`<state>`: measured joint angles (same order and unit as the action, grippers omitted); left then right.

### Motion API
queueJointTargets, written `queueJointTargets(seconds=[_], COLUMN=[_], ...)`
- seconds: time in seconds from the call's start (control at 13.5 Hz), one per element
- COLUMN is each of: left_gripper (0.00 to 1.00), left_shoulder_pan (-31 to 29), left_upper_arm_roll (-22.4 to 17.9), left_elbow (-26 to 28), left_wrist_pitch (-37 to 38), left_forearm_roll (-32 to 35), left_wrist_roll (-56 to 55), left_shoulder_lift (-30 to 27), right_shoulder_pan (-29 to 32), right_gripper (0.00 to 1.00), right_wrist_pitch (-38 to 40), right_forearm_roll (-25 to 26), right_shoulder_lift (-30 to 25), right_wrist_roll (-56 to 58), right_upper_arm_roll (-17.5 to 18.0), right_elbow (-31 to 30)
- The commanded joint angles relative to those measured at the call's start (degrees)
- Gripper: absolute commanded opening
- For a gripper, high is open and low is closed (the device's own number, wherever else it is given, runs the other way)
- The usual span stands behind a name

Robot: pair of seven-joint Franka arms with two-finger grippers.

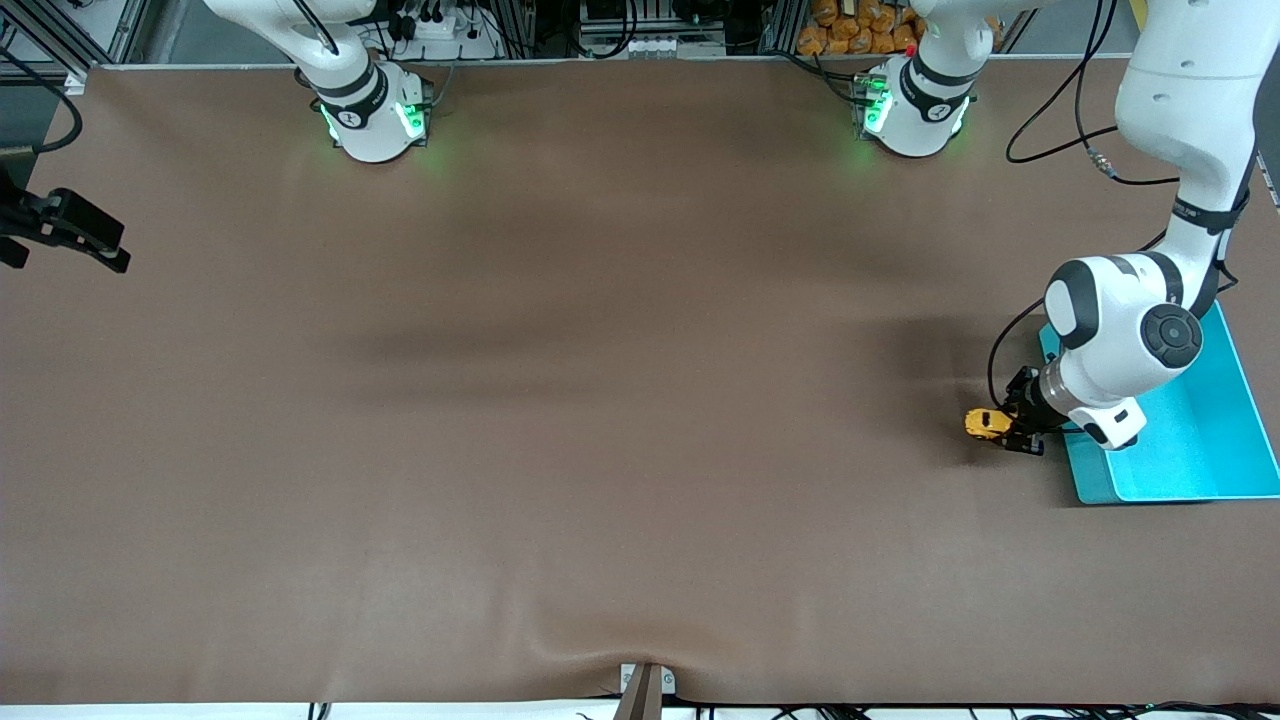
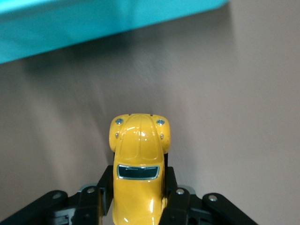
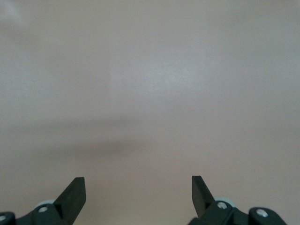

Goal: Wind and store yellow beetle car
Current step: 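Lift the car with the left gripper over the blue bin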

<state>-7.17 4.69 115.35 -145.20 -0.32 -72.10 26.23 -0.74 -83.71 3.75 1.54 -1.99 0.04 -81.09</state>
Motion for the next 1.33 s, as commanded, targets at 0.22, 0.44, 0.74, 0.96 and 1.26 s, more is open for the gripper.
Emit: queueJointTargets(seconds=[0.22,0.44,0.74,0.96,1.26], left_gripper=[0.0,0.0,0.0,0.0,0.0], left_shoulder_pan=[-0.5,-4.2,-9.3,-11.9,-13.7], left_upper_arm_roll=[0.5,0.1,0.1,-0.1,-0.1], left_elbow=[-0.3,-3.4,-8.1,-9.9,-12.2], left_wrist_pitch=[11.0,16.5,21.0,21.0,21.4], left_forearm_roll=[0.8,0.8,0.8,0.8,7.9], left_wrist_roll=[15.5,27.7,42.8,52.8,61.1], left_shoulder_lift=[-9.8,-11.6,-10.5,-9.6,-8.0], right_shoulder_pan=[-0.2,0.2,0.0,-0.1,1.1], right_gripper=[1.0,1.0,1.0,1.0,1.0], right_wrist_pitch=[-0.3,-0.3,-0.1,0.0,2.4], right_forearm_roll=[-1.2,-1.2,-1.2,-0.6,-0.5], right_shoulder_lift=[-3.0,-2.6,-2.3,-2.3,-2.4], right_wrist_roll=[0.2,0.3,-0.5,-0.3,-0.4], right_upper_arm_roll=[-0.9,-0.8,-0.8,-0.7,-0.9], right_elbow=[-3.9,-4.1,-4.1,-3.8,-2.5])
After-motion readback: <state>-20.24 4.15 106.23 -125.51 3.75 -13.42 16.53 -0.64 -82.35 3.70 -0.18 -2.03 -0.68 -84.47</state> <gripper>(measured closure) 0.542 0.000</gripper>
